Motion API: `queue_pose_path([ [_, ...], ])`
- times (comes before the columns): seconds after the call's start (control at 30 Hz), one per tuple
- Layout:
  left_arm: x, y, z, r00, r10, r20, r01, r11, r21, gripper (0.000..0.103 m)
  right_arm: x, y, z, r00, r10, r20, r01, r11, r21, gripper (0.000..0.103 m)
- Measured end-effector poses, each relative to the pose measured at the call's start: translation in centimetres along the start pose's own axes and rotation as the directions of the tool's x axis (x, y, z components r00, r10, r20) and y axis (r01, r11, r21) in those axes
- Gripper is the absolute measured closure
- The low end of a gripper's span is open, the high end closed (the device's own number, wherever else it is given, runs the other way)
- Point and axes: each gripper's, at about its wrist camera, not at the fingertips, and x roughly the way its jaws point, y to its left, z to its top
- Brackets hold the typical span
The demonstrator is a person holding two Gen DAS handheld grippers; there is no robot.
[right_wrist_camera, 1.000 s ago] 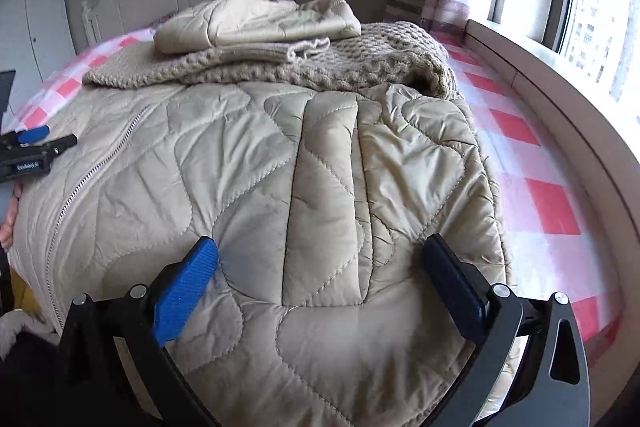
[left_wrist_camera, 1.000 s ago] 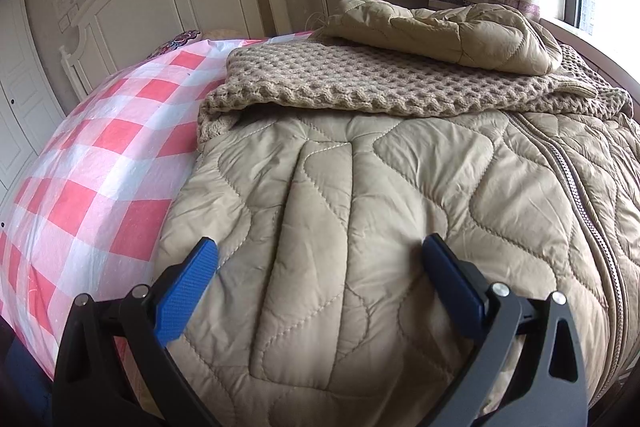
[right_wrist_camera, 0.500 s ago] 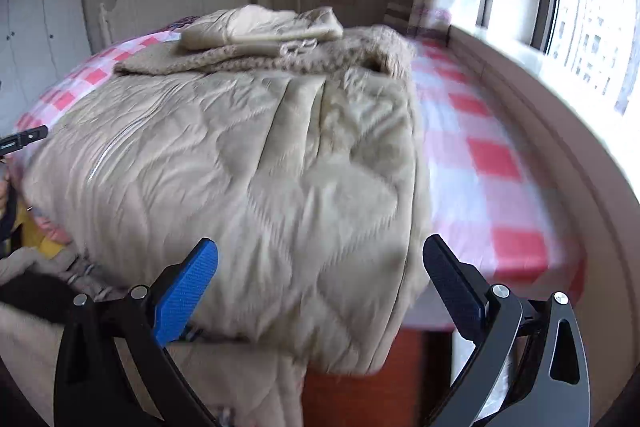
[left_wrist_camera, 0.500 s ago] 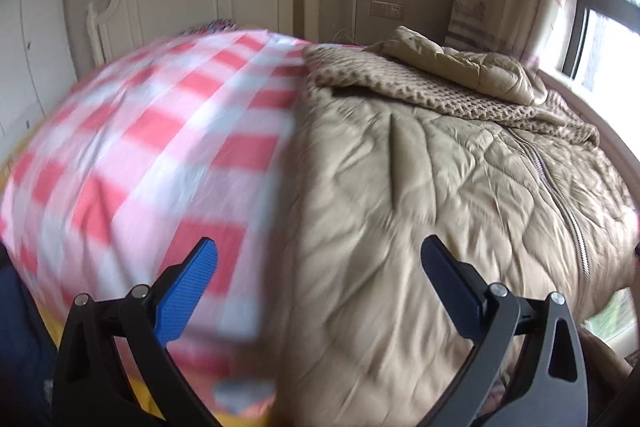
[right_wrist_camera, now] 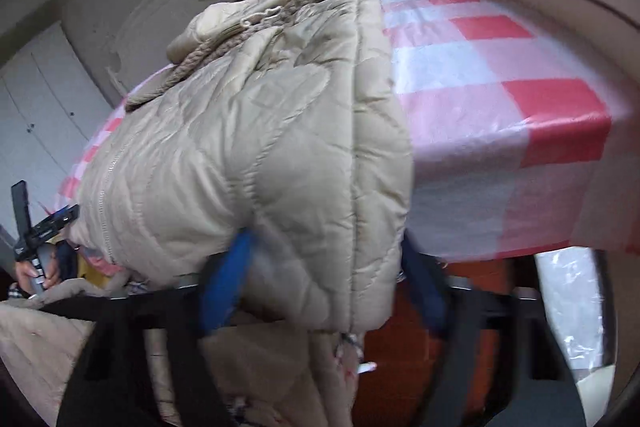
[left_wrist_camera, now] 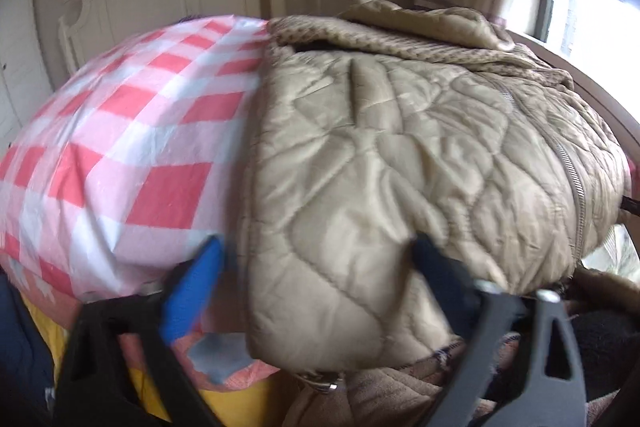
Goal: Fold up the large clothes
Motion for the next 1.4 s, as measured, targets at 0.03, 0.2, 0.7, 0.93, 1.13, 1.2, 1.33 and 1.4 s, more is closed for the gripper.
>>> queue_pose_path([
  [0.03,-0.4,-0.1,0.0,1.0,-0.013,0.002,0.013,1.0,0.001,0.047,-0.1,0.5,-0.2,1.0,-0.007,0.005,0.007,1.0,-0.03,0.059],
  [0.2,-0.7,0.7,-0.3,1.0,-0.028,0.001,0.028,0.999,-0.02,0.044,-0.1,1.2,-0.2,1.0,-0.019,0.003,0.019,0.997,-0.07,0.055],
  [0.7,-4.0,2.0,-0.3,0.981,-0.18,0.069,0.186,0.978,-0.092,0.095,-3.9,3.3,-0.9,0.988,0.078,0.136,-0.061,0.99,-0.125,0.085],
  [0.93,-13.5,7.4,-1.5,0.873,-0.385,0.301,0.459,0.856,-0.238,0.095,-15.0,5.7,-0.8,0.87,0.376,0.318,-0.326,0.924,-0.2,0.085],
  [1.13,-17.1,10.9,0.1,0.73,-0.493,0.472,0.656,0.699,-0.285,0.093,-19.2,7.7,3.1,0.783,0.45,0.43,-0.378,0.893,-0.244,0.086],
  [1.2,-16.2,11.8,3.8,0.711,-0.515,0.478,0.688,0.65,-0.322,0.092,-18.3,8.8,6.9,0.788,0.436,0.435,-0.377,0.9,-0.219,0.085],
  [1.33,-11.0,13.4,13.5,0.75,-0.499,0.435,0.661,0.603,-0.447,0.083,-13.9,9.6,16.1,0.839,0.338,0.426,-0.326,0.94,-0.105,0.085],
  [1.4,-6.6,14.3,17.8,0.772,-0.497,0.397,0.635,0.56,-0.533,0.064,-10.5,9.0,20.1,0.884,0.251,0.394,-0.274,0.962,0.003,0.085],
])
